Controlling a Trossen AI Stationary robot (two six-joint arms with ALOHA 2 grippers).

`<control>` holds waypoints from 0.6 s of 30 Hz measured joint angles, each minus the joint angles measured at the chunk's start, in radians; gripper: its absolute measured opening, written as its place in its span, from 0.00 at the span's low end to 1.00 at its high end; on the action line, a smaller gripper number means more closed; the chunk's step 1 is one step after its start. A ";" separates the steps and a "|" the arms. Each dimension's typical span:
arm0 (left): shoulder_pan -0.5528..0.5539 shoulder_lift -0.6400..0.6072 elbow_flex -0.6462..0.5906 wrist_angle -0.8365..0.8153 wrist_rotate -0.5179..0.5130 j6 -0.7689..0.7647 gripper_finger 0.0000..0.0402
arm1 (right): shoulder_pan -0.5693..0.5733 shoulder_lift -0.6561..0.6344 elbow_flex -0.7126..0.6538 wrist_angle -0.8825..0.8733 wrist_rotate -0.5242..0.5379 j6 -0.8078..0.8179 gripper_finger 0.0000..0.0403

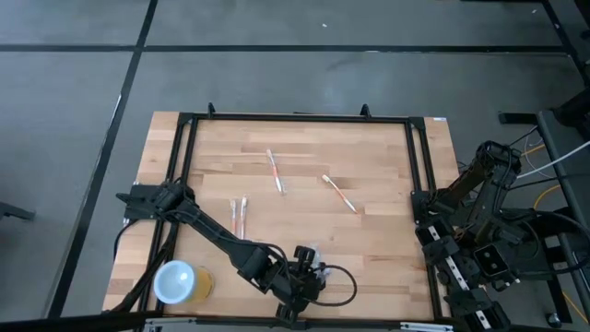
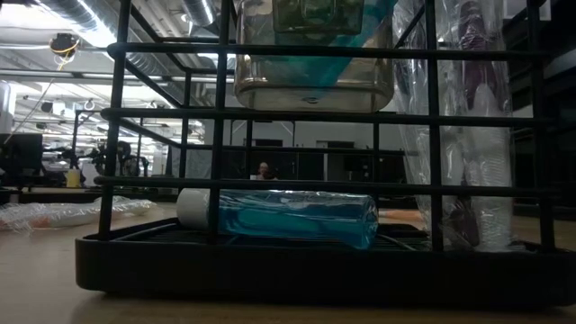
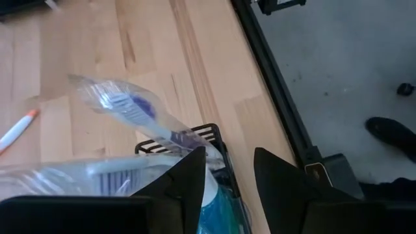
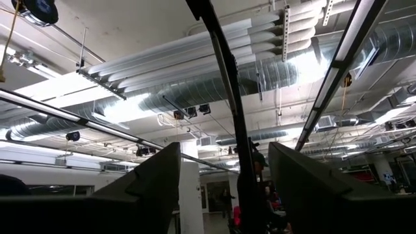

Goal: Pick & Place toothbrushing station
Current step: Adjust the mouthwash in the mesh organizer

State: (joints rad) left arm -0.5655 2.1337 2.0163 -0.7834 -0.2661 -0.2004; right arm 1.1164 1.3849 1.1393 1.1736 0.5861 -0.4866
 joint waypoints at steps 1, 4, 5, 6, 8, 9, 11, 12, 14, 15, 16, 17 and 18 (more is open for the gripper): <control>0.000 -0.001 0.000 0.000 0.000 0.002 0.32 | 0.000 0.000 0.000 0.000 0.000 0.000 0.58; 0.004 -0.001 0.000 -0.006 0.000 0.003 0.31 | 0.000 0.000 0.000 0.000 0.000 0.000 0.58; 0.005 -0.001 0.000 -0.006 0.001 0.002 0.31 | 0.000 0.000 0.000 0.000 0.000 0.000 0.58; 0.005 -0.001 0.000 -0.008 0.005 0.002 0.31 | 0.000 0.000 0.000 0.000 0.000 0.000 0.58; 0.005 -0.001 -0.002 -0.012 0.006 0.002 0.31 | 0.000 0.000 0.000 0.000 0.000 0.000 0.58; 0.005 -0.001 -0.006 -0.013 0.006 0.000 0.31 | 0.000 0.000 0.000 0.000 0.000 0.000 0.58; 0.005 -0.001 -0.016 -0.015 0.015 -0.013 0.31 | 0.000 0.000 0.000 0.000 0.000 0.001 0.58; 0.005 -0.001 -0.019 -0.017 0.017 -0.018 0.31 | 0.000 0.000 0.000 0.000 0.000 0.001 0.58; 0.003 -0.006 -0.029 -0.021 0.023 -0.030 0.31 | 0.000 0.000 0.000 0.000 0.000 0.001 0.58; 0.000 -0.006 -0.030 -0.025 0.022 -0.035 0.31 | 0.000 0.000 0.000 0.000 0.000 0.001 0.58; -0.003 -0.006 -0.030 -0.026 0.017 -0.037 0.31 | 0.000 0.000 0.000 0.000 0.000 0.002 0.58; -0.009 -0.007 -0.030 -0.030 0.010 -0.038 0.31 | 0.000 0.000 0.000 0.000 0.000 0.002 0.58; -0.015 -0.011 -0.030 -0.039 0.004 -0.045 0.31 | 0.000 0.001 0.000 0.001 0.000 0.004 0.58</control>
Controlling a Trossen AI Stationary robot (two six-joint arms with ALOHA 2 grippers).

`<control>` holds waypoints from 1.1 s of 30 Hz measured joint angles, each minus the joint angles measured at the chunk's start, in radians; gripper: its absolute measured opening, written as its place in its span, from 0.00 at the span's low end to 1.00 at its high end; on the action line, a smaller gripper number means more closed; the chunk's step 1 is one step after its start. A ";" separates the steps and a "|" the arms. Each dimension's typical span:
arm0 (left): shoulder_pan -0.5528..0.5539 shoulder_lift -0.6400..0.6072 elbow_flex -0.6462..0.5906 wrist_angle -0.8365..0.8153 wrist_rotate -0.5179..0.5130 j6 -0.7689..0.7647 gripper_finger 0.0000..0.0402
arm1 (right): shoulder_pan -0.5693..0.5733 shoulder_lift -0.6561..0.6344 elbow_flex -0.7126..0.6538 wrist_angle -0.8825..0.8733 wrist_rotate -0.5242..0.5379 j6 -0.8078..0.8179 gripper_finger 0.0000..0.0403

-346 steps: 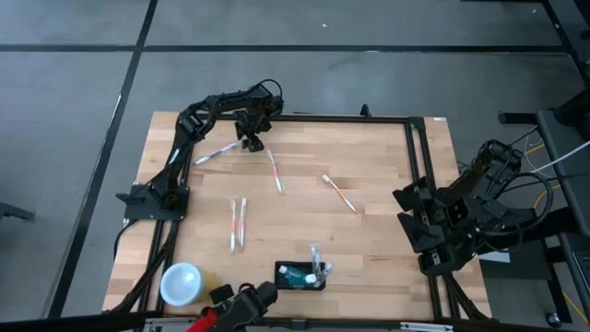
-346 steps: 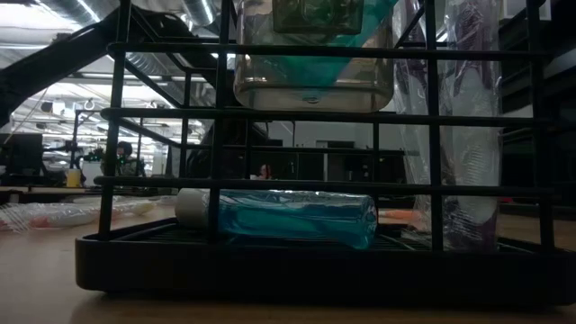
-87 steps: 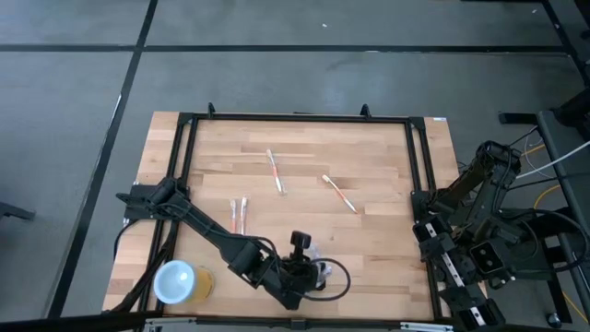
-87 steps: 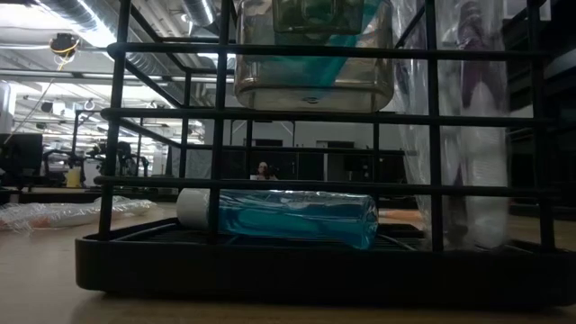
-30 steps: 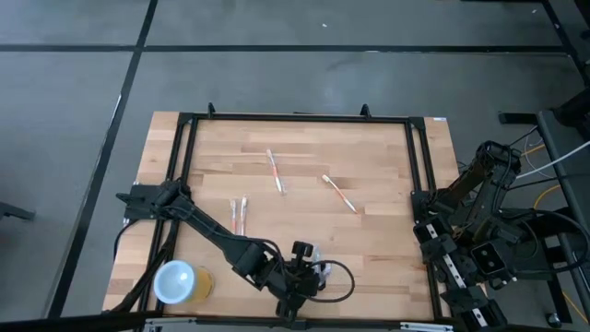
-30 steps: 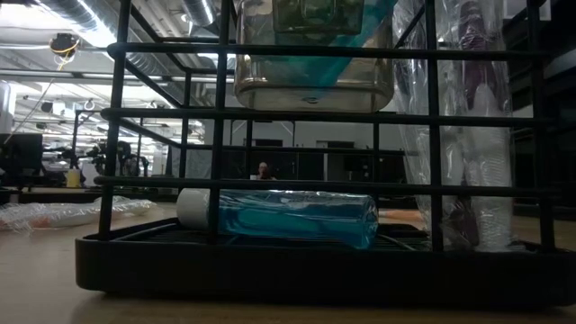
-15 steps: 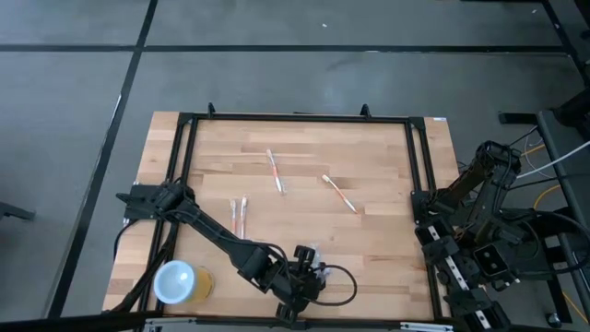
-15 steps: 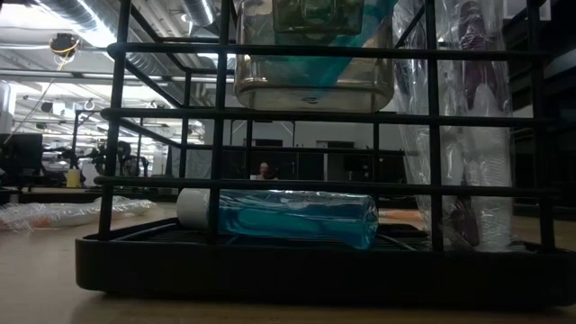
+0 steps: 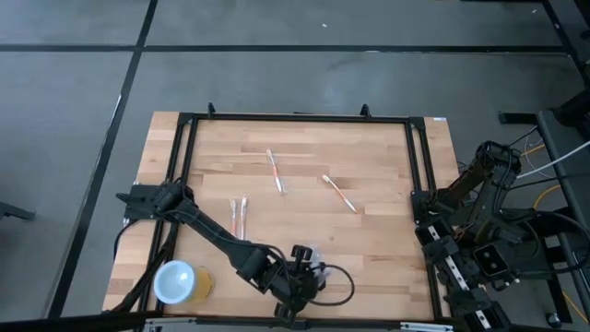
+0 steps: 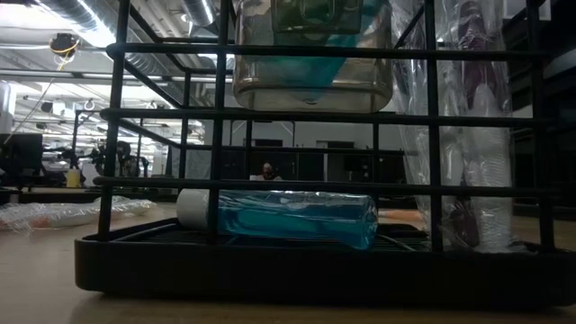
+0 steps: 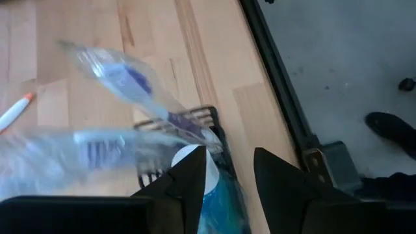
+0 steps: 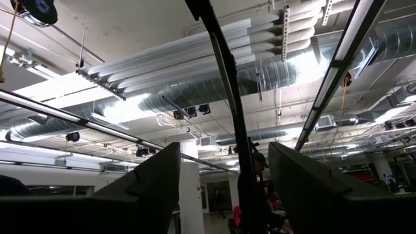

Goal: Pick & Place toothbrushing station
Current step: Adjust the mouthwash in the mesh organizer, then put the orange toothbrush into the mesh organizer

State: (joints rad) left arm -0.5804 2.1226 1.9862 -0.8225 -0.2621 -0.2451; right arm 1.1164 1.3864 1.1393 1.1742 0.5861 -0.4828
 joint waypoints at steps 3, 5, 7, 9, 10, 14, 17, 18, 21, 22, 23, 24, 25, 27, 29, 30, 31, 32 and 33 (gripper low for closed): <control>-0.009 -0.012 -0.001 -0.030 -0.012 -0.020 0.31 | 0.000 0.002 0.000 -0.001 0.000 0.000 0.58; -0.013 -0.019 -0.001 -0.051 -0.013 -0.031 0.31 | 0.000 0.002 0.000 0.000 0.000 0.000 0.58; -0.015 -0.021 -0.001 -0.064 -0.023 -0.033 0.31 | 0.000 0.002 0.000 -0.001 0.000 0.000 0.58; -0.018 -0.022 -0.001 -0.076 -0.033 -0.042 0.31 | 0.000 0.002 0.000 0.000 0.000 0.000 0.58; -0.020 -0.022 -0.002 -0.077 -0.035 -0.046 0.31 | 0.000 0.002 0.000 0.000 0.000 0.000 0.58; -0.024 -0.022 -0.002 -0.080 -0.039 -0.056 0.32 | 0.000 0.002 0.000 -0.001 0.000 0.003 0.58; -0.028 -0.029 -0.004 -0.093 -0.055 -0.059 0.32 | 0.000 0.002 0.000 -0.001 0.000 0.004 0.58; -0.029 -0.032 -0.004 -0.103 -0.059 -0.061 0.32 | 0.000 0.002 0.000 -0.001 0.000 0.004 0.58; -0.032 -0.049 -0.006 -0.153 -0.072 -0.085 0.32 | 0.000 0.002 0.000 -0.001 0.000 0.004 0.58; -0.031 -0.056 -0.007 -0.166 -0.077 -0.093 0.32 | 0.000 0.002 0.000 0.000 0.000 0.004 0.58; -0.033 -0.062 -0.007 -0.179 -0.087 -0.101 0.32 | 0.000 0.002 0.000 0.000 0.000 0.004 0.58; -0.035 -0.071 -0.007 -0.188 -0.102 -0.108 0.32 | 0.000 0.002 0.000 -0.001 0.000 0.004 0.58; -0.037 -0.079 -0.007 -0.194 -0.119 -0.112 0.32 | 0.000 0.002 0.000 -0.001 0.000 0.004 0.58; -0.044 -0.095 -0.006 -0.190 -0.144 -0.121 0.32 | 0.000 0.002 0.000 -0.001 0.000 0.004 0.58; -0.051 -0.113 -0.006 -0.190 -0.164 -0.134 0.32 | 0.000 0.002 0.000 -0.001 0.000 0.004 0.58; -0.052 -0.122 -0.006 -0.190 -0.180 -0.138 0.32 | 0.000 0.002 0.000 -0.001 0.000 0.003 0.58; -0.052 -0.133 -0.006 -0.192 -0.199 -0.143 0.32 | 0.000 0.002 0.000 -0.001 0.000 0.003 0.58; -0.050 -0.142 -0.006 -0.196 -0.226 -0.145 0.32 | 0.000 0.002 0.000 -0.001 0.000 0.003 0.58; -0.047 -0.152 -0.006 -0.200 -0.252 -0.145 0.32 | 0.000 0.002 0.000 -0.001 0.000 0.003 0.58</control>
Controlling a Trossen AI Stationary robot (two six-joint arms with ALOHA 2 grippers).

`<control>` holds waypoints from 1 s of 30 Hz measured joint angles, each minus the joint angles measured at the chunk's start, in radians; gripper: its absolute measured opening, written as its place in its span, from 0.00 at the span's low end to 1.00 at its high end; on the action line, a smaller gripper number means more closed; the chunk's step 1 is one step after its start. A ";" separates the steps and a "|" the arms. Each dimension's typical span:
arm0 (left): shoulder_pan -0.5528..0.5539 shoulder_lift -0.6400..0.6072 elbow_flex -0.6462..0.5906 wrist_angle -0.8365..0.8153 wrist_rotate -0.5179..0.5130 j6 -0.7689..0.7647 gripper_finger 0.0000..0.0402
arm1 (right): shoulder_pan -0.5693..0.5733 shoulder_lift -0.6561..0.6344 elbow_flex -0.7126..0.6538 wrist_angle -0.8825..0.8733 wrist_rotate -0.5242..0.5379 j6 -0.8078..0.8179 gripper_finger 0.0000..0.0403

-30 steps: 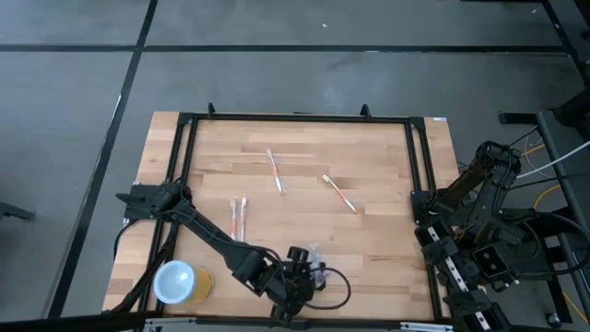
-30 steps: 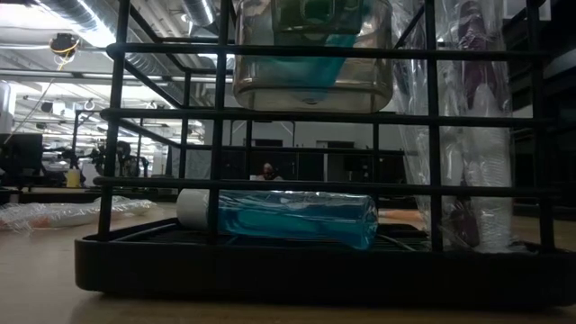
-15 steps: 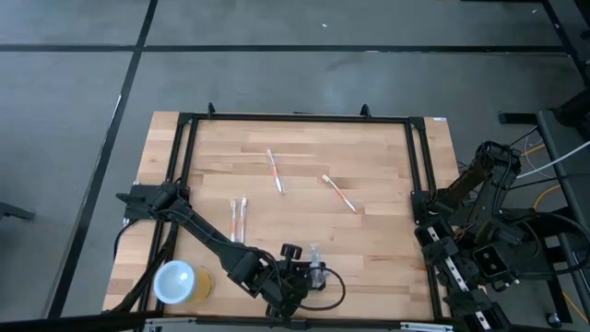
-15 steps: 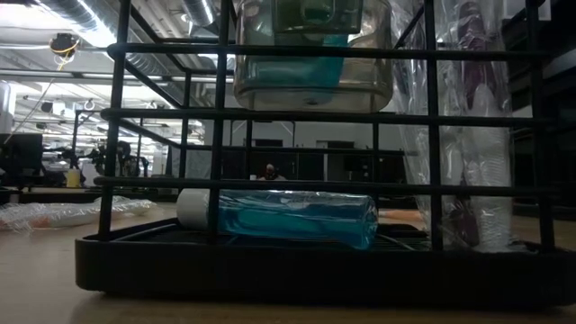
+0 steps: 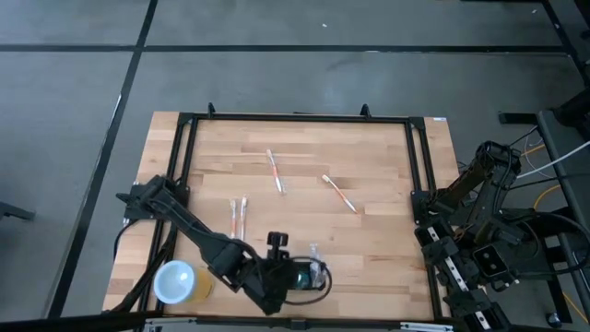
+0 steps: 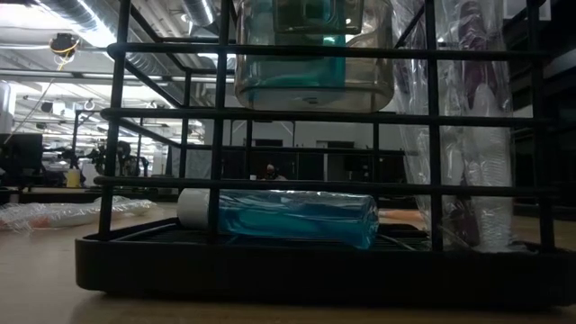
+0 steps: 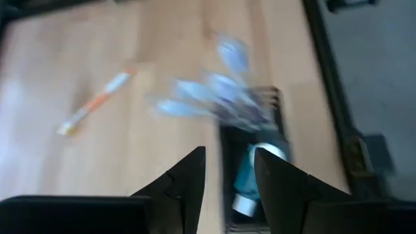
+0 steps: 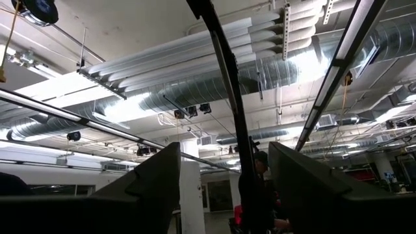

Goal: Pick & Place toothbrushing station
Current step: Put the orange toothbrush into the mesh organizer

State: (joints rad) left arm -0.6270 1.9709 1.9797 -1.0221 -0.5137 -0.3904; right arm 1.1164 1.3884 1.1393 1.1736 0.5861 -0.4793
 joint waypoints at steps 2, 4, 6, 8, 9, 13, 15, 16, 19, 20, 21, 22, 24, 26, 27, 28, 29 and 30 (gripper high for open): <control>0.013 -0.015 0.001 0.000 -0.033 0.000 0.32 | 0.000 0.000 0.000 0.000 0.000 -0.001 0.58; 0.040 -0.029 0.001 0.001 -0.010 0.018 0.32 | 0.000 0.000 0.000 0.000 0.000 -0.008 0.58; 0.085 -0.040 0.001 0.001 0.050 0.046 0.32 | 0.000 0.000 0.000 -0.001 0.000 -0.012 0.58; 0.146 -0.047 0.001 0.002 0.082 0.060 0.32 | 0.001 0.000 0.000 -0.005 0.000 -0.015 0.58; 0.179 -0.053 0.001 0.002 0.081 0.051 0.32 | 0.003 0.000 0.000 -0.006 0.000 -0.015 0.58; 0.337 -0.091 -0.007 -0.059 0.037 -0.103 0.32 | 0.020 0.000 0.000 -0.006 0.029 -0.016 0.58; 0.415 -0.122 -0.052 -0.092 0.012 -0.163 0.32 | 0.030 0.000 0.000 -0.005 0.031 -0.016 0.58; 0.452 -0.138 -0.082 -0.107 0.006 -0.191 0.32 | 0.033 0.000 0.000 -0.002 0.034 -0.016 0.58; 0.564 -0.215 -0.216 -0.102 0.047 -0.285 0.32 | 0.044 0.000 0.000 0.006 0.055 -0.026 0.58; 0.604 -0.244 -0.269 -0.097 0.068 -0.319 0.32 | 0.044 0.000 0.000 0.008 0.060 -0.027 0.58; 0.647 -0.271 -0.326 -0.080 0.085 -0.357 0.32 | 0.044 0.000 0.000 0.008 0.061 -0.029 0.58; 0.686 -0.298 -0.383 -0.048 0.101 -0.393 0.32 | 0.044 0.000 0.000 0.008 0.061 -0.030 0.58; 0.766 -0.356 -0.504 0.042 0.129 -0.456 0.32 | 0.044 0.000 0.000 0.008 0.067 -0.034 0.58; 0.849 -0.407 -0.616 0.189 0.206 -0.494 0.32 | 0.044 0.000 0.000 0.009 0.082 -0.037 0.58; 0.890 -0.423 -0.667 0.259 0.256 -0.516 0.32 | 0.042 0.000 0.000 0.009 0.087 -0.038 0.58; 0.932 -0.429 -0.716 0.318 0.306 -0.537 0.32 | 0.039 0.000 0.000 0.011 0.089 -0.038 0.58; 0.968 -0.430 -0.759 0.361 0.349 -0.558 0.32 | 0.036 0.000 0.000 0.013 0.088 -0.037 0.58; 1.001 -0.429 -0.797 0.391 0.383 -0.577 0.32 | 0.032 0.000 0.000 0.015 0.088 -0.037 0.58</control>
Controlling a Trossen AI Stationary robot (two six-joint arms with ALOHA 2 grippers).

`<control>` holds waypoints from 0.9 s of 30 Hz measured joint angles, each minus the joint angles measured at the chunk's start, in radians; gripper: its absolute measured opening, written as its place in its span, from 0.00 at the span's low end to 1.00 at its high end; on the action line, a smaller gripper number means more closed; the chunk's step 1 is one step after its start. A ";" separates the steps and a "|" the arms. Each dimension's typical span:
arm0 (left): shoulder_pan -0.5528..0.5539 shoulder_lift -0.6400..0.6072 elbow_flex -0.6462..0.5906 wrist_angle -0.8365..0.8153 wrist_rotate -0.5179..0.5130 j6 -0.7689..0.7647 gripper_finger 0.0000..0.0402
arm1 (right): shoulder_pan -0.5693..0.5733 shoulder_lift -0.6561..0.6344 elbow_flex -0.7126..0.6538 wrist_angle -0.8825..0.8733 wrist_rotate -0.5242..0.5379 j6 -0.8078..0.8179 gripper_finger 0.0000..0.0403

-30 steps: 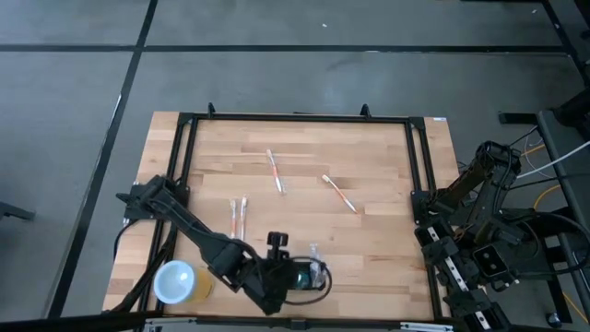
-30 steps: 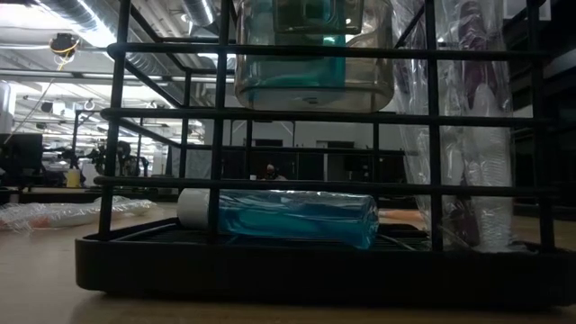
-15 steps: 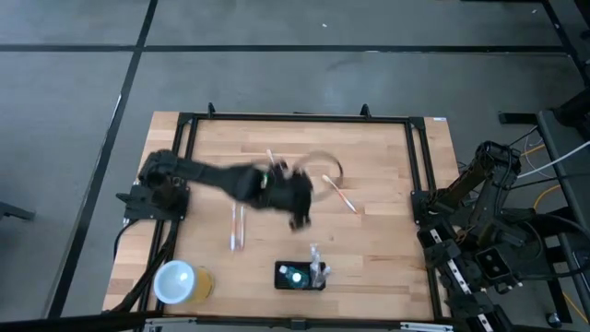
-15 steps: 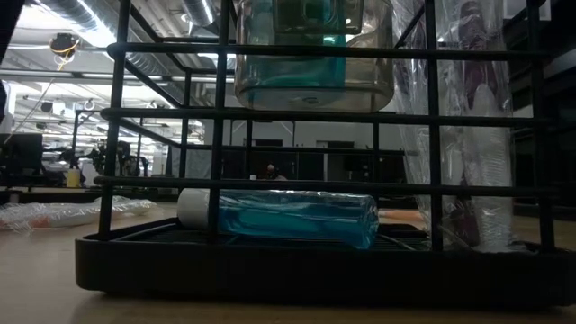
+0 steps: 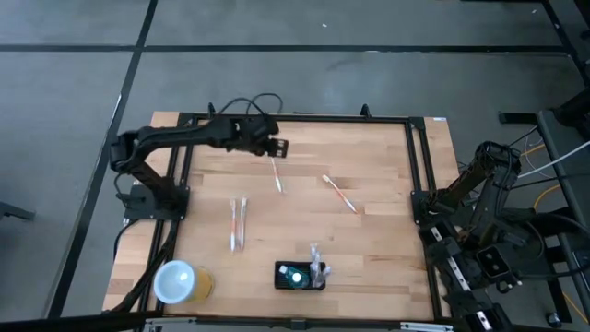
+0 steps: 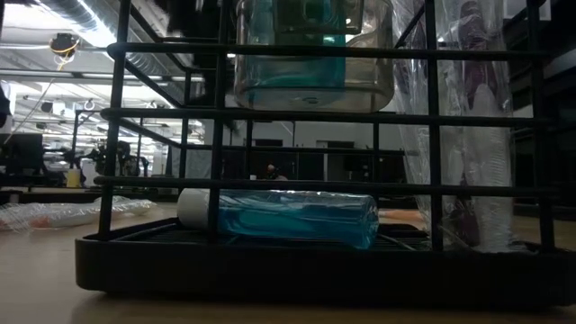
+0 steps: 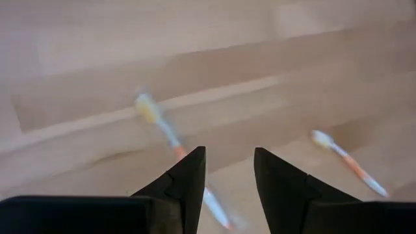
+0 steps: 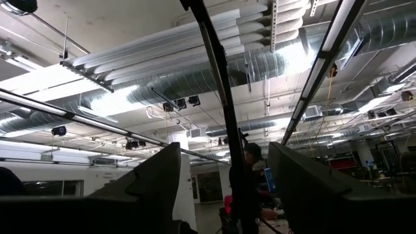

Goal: Pick & Place toothbrushing station
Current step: Put the orange toothbrush into the mesh organizer

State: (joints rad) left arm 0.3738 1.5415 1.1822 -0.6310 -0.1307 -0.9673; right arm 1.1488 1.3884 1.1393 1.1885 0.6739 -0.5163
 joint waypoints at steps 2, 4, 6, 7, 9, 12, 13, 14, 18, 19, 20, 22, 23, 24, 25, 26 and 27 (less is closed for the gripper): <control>0.047 0.001 -0.057 0.042 0.047 -0.011 0.32 | -0.003 0.000 0.000 0.001 0.004 0.003 0.58; 0.078 0.002 -0.095 0.060 0.052 -0.002 0.32 | -0.006 0.000 0.000 0.001 0.018 0.004 0.58; 0.114 0.003 -0.130 0.081 0.046 0.013 0.33 | -0.010 0.000 0.000 0.005 0.031 0.010 0.58; 0.132 0.004 -0.144 0.106 0.047 0.016 0.34 | -0.012 0.000 0.000 0.008 0.035 0.011 0.58; 0.168 0.004 -0.162 0.133 0.061 0.022 0.36 | -0.017 0.000 0.000 0.014 0.036 0.010 0.58; 0.203 0.029 -0.182 0.180 0.112 0.027 0.39 | -0.027 0.000 0.000 0.014 0.037 0.010 0.58; 0.211 0.040 -0.185 0.192 0.124 0.031 0.41 | -0.030 0.000 0.000 0.015 0.037 0.010 0.58; 0.217 0.055 -0.184 0.211 0.141 0.036 0.42 | -0.034 0.000 0.000 0.015 0.037 0.010 0.58; 0.238 0.122 -0.183 0.218 0.176 0.056 0.46 | -0.045 0.000 0.000 0.019 0.039 0.010 0.58; 0.240 0.139 -0.183 0.220 0.175 0.058 0.47 | -0.046 0.000 0.000 0.020 0.043 0.010 0.58; 0.244 0.156 -0.183 0.221 0.177 0.065 0.47 | -0.047 0.000 0.000 0.024 0.044 0.010 0.58; 0.250 0.189 -0.184 0.250 0.188 0.072 0.48 | -0.049 0.000 0.000 0.028 0.044 0.011 0.58; 0.252 0.205 -0.184 0.273 0.198 0.072 0.48 | -0.050 0.000 0.000 0.030 0.044 0.011 0.58; 0.254 0.220 -0.184 0.297 0.208 0.071 0.48 | -0.051 0.000 0.000 0.032 0.045 0.011 0.58; 0.257 0.236 -0.184 0.325 0.216 0.066 0.48 | -0.054 0.000 0.000 0.034 0.049 0.011 0.58; 0.258 0.250 -0.184 0.351 0.223 0.062 0.47 | -0.057 0.000 0.000 0.037 0.054 0.011 0.58; 0.258 0.262 -0.184 0.368 0.228 0.052 0.47 | -0.060 0.000 0.000 0.041 0.057 0.011 0.58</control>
State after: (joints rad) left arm 0.6319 1.8033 0.9985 -0.2626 0.0976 -0.9150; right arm 1.0892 1.3881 1.1393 1.2292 0.7307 -0.5053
